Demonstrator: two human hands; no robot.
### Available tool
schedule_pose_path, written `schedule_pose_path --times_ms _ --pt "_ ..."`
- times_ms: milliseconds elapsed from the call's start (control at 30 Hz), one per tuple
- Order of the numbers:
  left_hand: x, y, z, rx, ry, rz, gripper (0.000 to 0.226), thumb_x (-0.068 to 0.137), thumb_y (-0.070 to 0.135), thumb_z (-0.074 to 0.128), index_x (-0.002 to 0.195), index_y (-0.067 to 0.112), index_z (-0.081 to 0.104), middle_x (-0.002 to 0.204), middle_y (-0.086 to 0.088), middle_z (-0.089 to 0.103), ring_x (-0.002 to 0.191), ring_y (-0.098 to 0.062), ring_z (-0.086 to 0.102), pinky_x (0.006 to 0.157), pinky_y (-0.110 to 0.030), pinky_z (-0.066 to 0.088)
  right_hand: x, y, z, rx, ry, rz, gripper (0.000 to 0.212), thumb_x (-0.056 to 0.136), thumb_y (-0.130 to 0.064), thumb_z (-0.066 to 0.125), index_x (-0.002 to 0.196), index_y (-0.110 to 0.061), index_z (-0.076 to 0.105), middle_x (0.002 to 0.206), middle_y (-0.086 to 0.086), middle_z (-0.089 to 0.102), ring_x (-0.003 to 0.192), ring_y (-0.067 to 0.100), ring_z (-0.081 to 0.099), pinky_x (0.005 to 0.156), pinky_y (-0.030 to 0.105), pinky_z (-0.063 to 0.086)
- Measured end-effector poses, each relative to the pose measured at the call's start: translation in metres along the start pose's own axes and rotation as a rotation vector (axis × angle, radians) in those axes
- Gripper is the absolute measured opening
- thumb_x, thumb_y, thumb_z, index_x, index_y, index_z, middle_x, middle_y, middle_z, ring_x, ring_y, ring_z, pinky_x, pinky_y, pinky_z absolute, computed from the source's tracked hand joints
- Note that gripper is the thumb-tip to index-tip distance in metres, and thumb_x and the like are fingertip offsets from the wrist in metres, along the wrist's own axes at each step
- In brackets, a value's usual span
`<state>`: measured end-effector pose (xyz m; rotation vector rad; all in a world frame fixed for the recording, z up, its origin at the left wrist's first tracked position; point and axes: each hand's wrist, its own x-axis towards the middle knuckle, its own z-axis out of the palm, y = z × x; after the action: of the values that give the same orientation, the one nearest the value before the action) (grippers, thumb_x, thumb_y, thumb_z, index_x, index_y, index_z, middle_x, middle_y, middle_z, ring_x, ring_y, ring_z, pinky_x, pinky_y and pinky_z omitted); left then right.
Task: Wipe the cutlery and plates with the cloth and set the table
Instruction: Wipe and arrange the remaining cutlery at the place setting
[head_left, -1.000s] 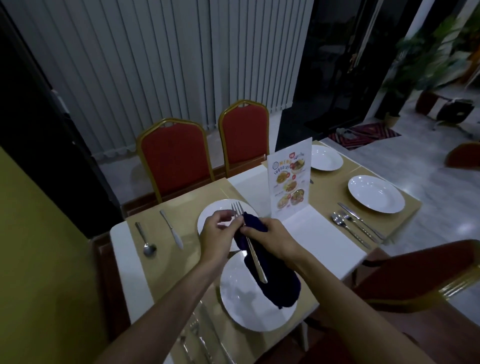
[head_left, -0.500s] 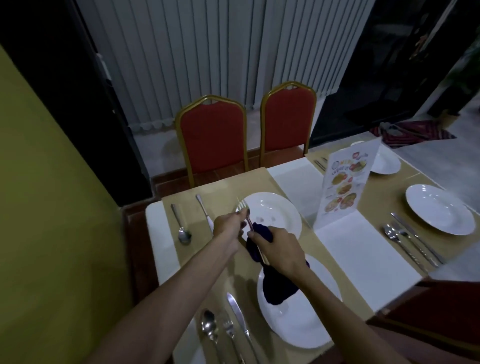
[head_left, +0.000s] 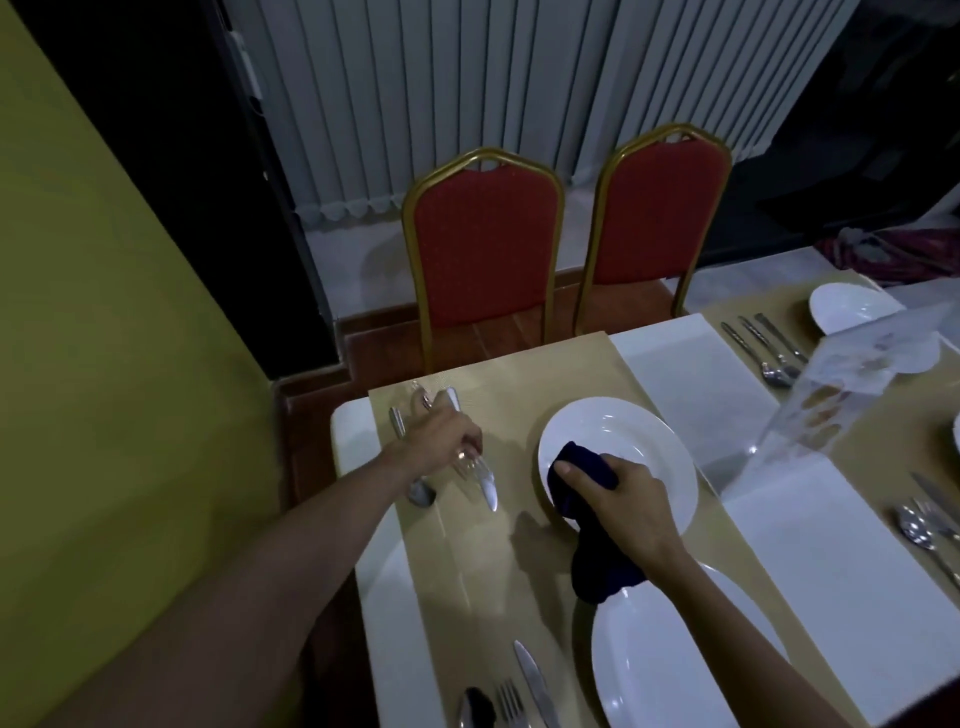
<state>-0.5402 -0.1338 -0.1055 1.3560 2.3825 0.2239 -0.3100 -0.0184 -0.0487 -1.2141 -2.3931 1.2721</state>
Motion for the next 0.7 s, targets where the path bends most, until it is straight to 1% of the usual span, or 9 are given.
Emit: schedule_pose_path --times_ms 100,167,233,333,400,467,533,600,700 --pt "0.008 -0.009 0.014 0.062 -0.147 0.033 0.015 0.091 0.017 0.064 0.105 0.017 0.069 0.119 -0.012 0.046 0.111 -0.030 0.049 0.097 -0.034 0.046 0.014 -0.001 0.008 -0.016 -0.034 -0.006 0.030 0.086 -0.055 0.063 0.085 -0.026 0.068 0.071 -0.012 0.070 0.069 0.008 0.066 0.063 0.018 0.047" --pt "0.013 -0.014 0.021 0.071 -0.187 0.045 0.016 0.091 0.017 0.064 0.106 0.015 0.068 0.117 -0.012 0.051 0.113 -0.027 0.046 0.095 -0.034 0.045 0.024 0.000 0.014 -0.014 -0.046 -0.010 0.029 0.088 -0.053 0.062 0.090 -0.025 0.069 0.077 -0.012 0.071 0.073 0.008 0.066 0.066 0.018 0.046" --pt "0.014 -0.017 0.025 0.044 -0.186 0.065 0.017 0.091 0.016 0.063 0.107 0.013 0.068 0.114 -0.012 0.055 0.113 -0.024 0.043 0.095 -0.035 0.044 0.029 -0.002 0.019 -0.011 -0.051 -0.008 0.029 0.088 -0.053 0.062 0.090 -0.024 0.068 0.078 -0.011 0.070 0.074 0.009 0.066 0.066 0.018 0.046" --pt "0.014 -0.027 0.031 -0.038 -0.151 0.116 0.022 0.089 0.017 0.065 0.107 0.004 0.067 0.114 -0.010 0.054 0.105 -0.020 0.048 0.090 -0.033 0.047 0.037 -0.004 0.024 -0.018 -0.063 0.011 0.030 0.087 -0.053 0.063 0.086 -0.023 0.066 0.075 -0.009 0.069 0.072 0.010 0.064 0.061 0.018 0.043" --pt "0.012 -0.035 0.032 0.070 -0.152 0.177 0.017 0.087 0.019 0.069 0.101 0.008 0.070 0.119 -0.004 0.052 0.114 -0.019 0.041 0.097 -0.032 0.042 0.039 -0.004 0.026 -0.020 -0.069 0.018 0.029 0.087 -0.052 0.064 0.086 -0.023 0.065 0.075 -0.008 0.068 0.071 0.010 0.064 0.061 0.018 0.043" --pt "0.010 -0.046 0.038 0.021 -0.090 0.163 0.015 0.088 0.014 0.067 0.102 0.008 0.068 0.125 -0.007 0.050 0.121 -0.022 0.039 0.101 -0.031 0.038 0.042 -0.005 0.029 -0.019 -0.079 0.027 0.028 0.087 -0.052 0.063 0.089 -0.024 0.064 0.079 -0.009 0.067 0.073 0.010 0.063 0.062 0.017 0.044" --pt "0.005 -0.049 0.043 -0.062 0.009 0.124 0.026 0.093 0.017 0.062 0.117 0.008 0.064 0.134 -0.009 0.048 0.128 -0.024 0.039 0.103 -0.029 0.034 0.043 -0.006 0.030 -0.019 -0.091 0.033 0.026 0.088 -0.050 0.063 0.094 -0.025 0.063 0.083 -0.010 0.067 0.075 0.010 0.062 0.063 0.015 0.044" --pt "0.003 -0.053 0.046 0.030 0.095 0.066 0.049 0.096 0.033 0.057 0.137 0.009 0.051 0.146 -0.009 0.042 0.137 -0.024 0.034 0.112 -0.031 0.027 0.045 -0.007 0.031 -0.021 -0.104 0.040 0.027 0.088 -0.049 0.063 0.098 -0.024 0.063 0.085 -0.008 0.067 0.077 0.010 0.062 0.064 0.016 0.045" --pt "0.004 -0.059 0.051 0.084 0.037 -0.014 0.069 0.096 0.040 0.054 0.152 0.007 0.028 0.161 -0.010 0.021 0.149 -0.026 0.015 0.122 -0.035 0.014 0.046 -0.008 0.031 -0.015 -0.119 0.051 0.029 0.089 -0.048 0.063 0.101 -0.022 0.063 0.089 -0.005 0.067 0.079 0.010 0.061 0.064 0.016 0.045"
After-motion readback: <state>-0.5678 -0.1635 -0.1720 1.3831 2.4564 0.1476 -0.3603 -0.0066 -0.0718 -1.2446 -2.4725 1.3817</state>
